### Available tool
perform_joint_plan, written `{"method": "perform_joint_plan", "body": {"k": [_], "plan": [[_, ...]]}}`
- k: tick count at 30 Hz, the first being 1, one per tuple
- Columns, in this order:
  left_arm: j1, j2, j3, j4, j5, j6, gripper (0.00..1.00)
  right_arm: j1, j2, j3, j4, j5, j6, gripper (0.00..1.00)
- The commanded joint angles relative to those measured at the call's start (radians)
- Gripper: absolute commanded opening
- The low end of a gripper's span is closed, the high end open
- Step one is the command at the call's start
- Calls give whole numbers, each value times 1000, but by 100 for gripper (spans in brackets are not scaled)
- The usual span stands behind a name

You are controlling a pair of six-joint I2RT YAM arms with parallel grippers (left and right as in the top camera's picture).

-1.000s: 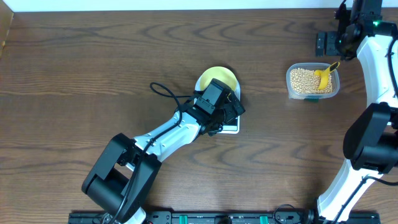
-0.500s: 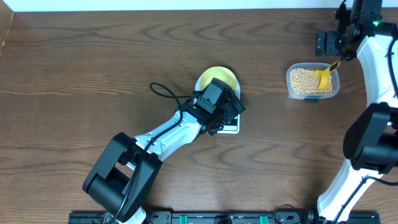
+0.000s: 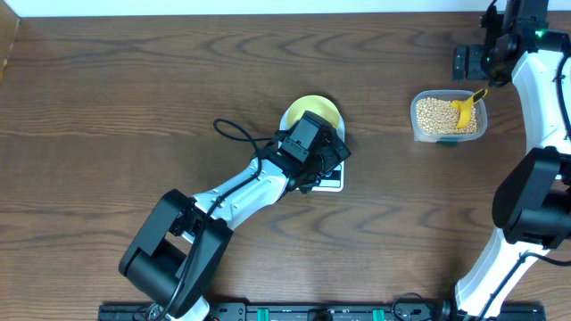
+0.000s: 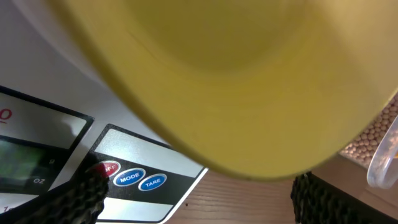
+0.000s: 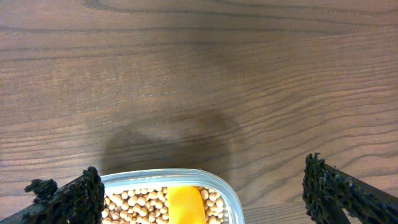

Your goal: Scoop item into bowl and weigh 50g on scale

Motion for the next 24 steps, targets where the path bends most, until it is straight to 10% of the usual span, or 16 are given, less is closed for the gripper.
{"method": "perform_joint_plan", "body": {"k": [1,24], "plan": [[6,75,-21,-13,-58,-5,98,5,8,13,2,7,1,99],[18,65,-21,-9,-114,-64,98,5,8,13,2,7,1,99]]}}
